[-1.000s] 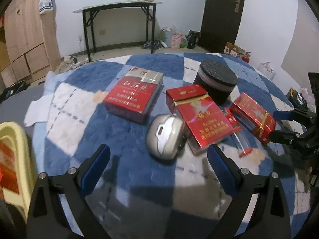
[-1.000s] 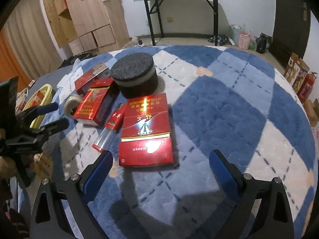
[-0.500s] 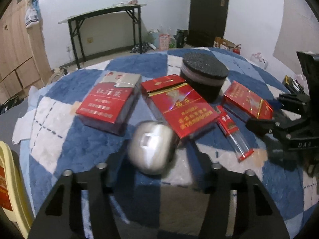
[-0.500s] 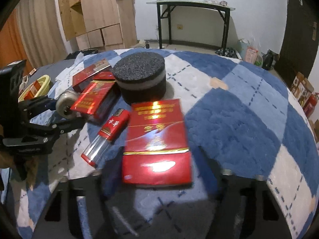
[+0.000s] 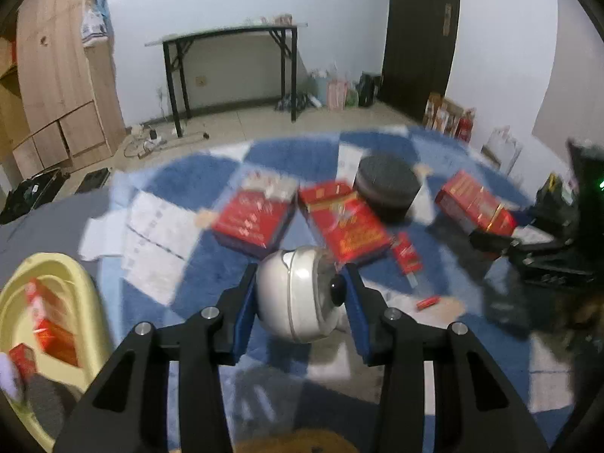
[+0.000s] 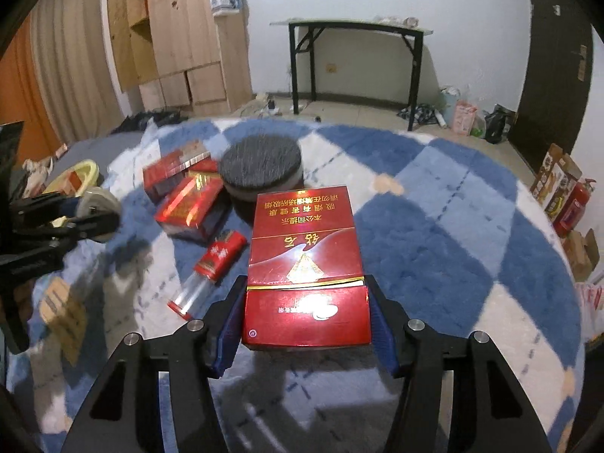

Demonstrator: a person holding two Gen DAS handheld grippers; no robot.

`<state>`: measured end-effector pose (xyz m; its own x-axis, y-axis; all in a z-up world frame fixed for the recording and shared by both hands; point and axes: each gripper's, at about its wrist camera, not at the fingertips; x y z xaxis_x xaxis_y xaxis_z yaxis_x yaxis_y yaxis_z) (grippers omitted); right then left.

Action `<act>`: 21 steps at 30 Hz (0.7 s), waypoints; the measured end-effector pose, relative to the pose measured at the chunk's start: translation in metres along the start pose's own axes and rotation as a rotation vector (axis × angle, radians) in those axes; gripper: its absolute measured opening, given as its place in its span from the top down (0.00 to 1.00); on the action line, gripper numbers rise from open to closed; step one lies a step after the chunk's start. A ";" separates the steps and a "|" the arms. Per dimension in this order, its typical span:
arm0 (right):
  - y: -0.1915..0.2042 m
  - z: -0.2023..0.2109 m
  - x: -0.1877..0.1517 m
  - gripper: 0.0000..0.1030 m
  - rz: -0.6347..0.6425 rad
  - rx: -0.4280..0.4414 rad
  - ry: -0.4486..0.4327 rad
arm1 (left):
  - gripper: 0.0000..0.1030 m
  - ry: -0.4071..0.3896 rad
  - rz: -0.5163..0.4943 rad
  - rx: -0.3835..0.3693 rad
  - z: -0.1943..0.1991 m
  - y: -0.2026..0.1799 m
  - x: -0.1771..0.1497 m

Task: Organize rigid objects
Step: 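Grasp the silver ball speaker with the left tool while the right tool grasps a flat red box, then place the speaker in the yellow tray with the left tool while the right tool places the red box there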

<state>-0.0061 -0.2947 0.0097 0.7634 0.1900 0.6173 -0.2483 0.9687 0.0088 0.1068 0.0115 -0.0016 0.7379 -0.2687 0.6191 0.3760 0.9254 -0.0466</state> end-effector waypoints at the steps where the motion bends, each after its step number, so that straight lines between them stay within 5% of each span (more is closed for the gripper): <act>1: -0.001 0.008 0.000 0.44 -0.012 0.004 -0.012 | 0.56 -0.015 -0.001 0.008 0.014 0.001 0.001; 13: 0.023 0.078 -0.023 0.44 0.041 0.025 -0.084 | 0.56 -0.067 0.027 0.094 0.115 0.035 -0.013; 21: 0.091 0.088 -0.004 0.44 0.206 0.105 -0.088 | 0.56 -0.016 0.145 0.183 0.120 0.127 -0.039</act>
<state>-0.0842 -0.2209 0.0769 0.6366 0.3624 0.6808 -0.4575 0.8881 -0.0449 0.0588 0.1719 0.0619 0.7676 -0.1261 0.6284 0.1573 0.9875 0.0060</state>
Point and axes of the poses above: each gripper's, at about its wrist camera, not at the fingertips, and z roughly against the way its jaws point, y to its left, x to its top, and after that the axes turned 10 degrees about y, right-handed
